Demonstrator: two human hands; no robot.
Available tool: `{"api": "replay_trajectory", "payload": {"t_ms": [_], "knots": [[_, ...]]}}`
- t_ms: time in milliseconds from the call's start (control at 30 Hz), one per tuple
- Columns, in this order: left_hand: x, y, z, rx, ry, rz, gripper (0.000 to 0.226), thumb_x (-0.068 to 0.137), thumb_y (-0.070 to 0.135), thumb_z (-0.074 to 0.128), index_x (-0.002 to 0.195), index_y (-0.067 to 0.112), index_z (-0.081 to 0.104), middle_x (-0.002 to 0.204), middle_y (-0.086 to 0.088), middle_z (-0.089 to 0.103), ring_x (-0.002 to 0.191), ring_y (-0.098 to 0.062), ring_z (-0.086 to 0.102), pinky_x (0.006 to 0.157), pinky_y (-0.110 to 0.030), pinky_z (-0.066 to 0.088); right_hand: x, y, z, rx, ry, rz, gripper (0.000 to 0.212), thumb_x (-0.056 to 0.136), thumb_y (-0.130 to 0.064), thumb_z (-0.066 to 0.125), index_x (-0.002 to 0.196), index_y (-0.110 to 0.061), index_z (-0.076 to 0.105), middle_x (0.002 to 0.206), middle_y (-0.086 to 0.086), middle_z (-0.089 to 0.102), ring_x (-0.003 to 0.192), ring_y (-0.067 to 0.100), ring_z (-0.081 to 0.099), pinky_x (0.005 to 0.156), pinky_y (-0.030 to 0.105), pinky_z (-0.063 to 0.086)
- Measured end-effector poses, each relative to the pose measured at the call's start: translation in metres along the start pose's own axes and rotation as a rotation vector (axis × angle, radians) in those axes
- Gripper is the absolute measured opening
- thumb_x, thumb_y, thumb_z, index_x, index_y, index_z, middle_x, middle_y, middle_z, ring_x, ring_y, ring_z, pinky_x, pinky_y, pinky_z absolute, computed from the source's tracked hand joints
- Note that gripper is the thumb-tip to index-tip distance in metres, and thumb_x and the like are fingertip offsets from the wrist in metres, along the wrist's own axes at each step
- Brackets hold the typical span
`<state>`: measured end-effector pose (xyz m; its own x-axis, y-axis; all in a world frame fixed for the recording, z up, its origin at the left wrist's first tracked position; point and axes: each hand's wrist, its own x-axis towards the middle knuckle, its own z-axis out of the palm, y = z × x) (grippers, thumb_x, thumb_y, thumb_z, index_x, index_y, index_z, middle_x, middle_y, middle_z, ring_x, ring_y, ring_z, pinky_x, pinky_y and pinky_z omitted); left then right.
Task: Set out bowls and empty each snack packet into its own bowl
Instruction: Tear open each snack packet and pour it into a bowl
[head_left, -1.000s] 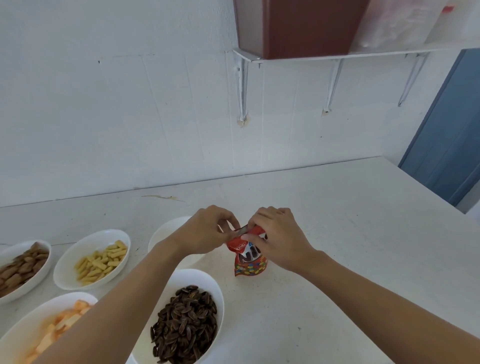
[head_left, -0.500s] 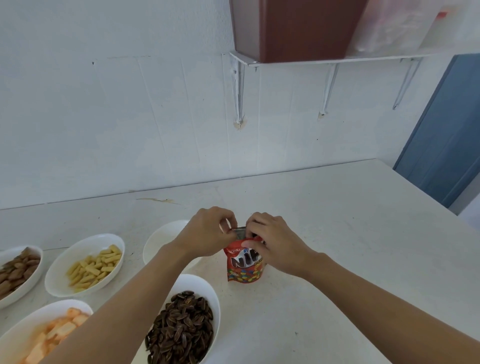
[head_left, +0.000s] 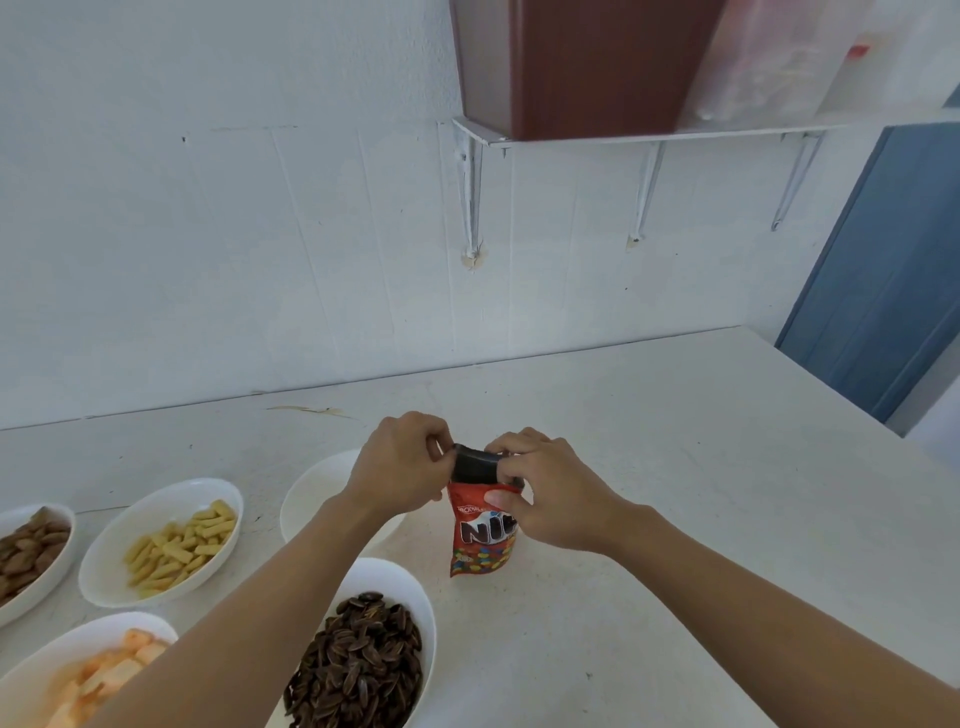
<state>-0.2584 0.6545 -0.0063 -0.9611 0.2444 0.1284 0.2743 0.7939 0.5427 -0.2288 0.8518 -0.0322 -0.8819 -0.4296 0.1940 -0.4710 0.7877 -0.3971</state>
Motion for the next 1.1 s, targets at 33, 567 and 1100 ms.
{"api": "replay_trajectory", "payload": {"t_ms": [33,567,1100], "knots": [[0.001,0.001,-0.001,0.005,-0.012,0.009,0.012,0.094,0.024,0.064,0.086,0.016,0.068,0.072,0.005,0.071,0.063,-0.015,0.071,0.067,-0.028,0.057,0.001,-0.001,-0.002,-0.001,0.001,0.001,0.018,0.092,-0.036,0.063,0.099,-0.02,0.068,0.119,-0.01,0.058,0.103,0.007,0.047,0.1,0.036,0.042],[0.019,0.001,-0.011,0.167,-0.173,-0.047,0.016,0.096,0.034,0.059,0.104,0.026,0.071,0.081,0.009,0.074,0.066,-0.006,0.071,0.075,-0.032,0.06,0.001,-0.002,-0.015,0.027,-0.063,0.008,0.022,0.096,-0.036,0.06,0.108,-0.021,0.072,0.129,-0.011,0.049,0.12,0.009,0.042,0.103,0.036,0.042],[0.021,0.02,-0.002,0.031,-0.209,-0.06,0.019,0.085,0.028,0.067,0.069,0.018,0.073,0.057,0.005,0.072,0.055,-0.003,0.07,0.065,-0.026,0.059,-0.007,-0.003,-0.021,0.118,-0.056,-0.034,0.014,0.078,-0.009,0.063,0.078,-0.021,0.07,0.128,-0.014,0.041,0.126,0.008,0.033,0.104,0.039,0.04]]}}
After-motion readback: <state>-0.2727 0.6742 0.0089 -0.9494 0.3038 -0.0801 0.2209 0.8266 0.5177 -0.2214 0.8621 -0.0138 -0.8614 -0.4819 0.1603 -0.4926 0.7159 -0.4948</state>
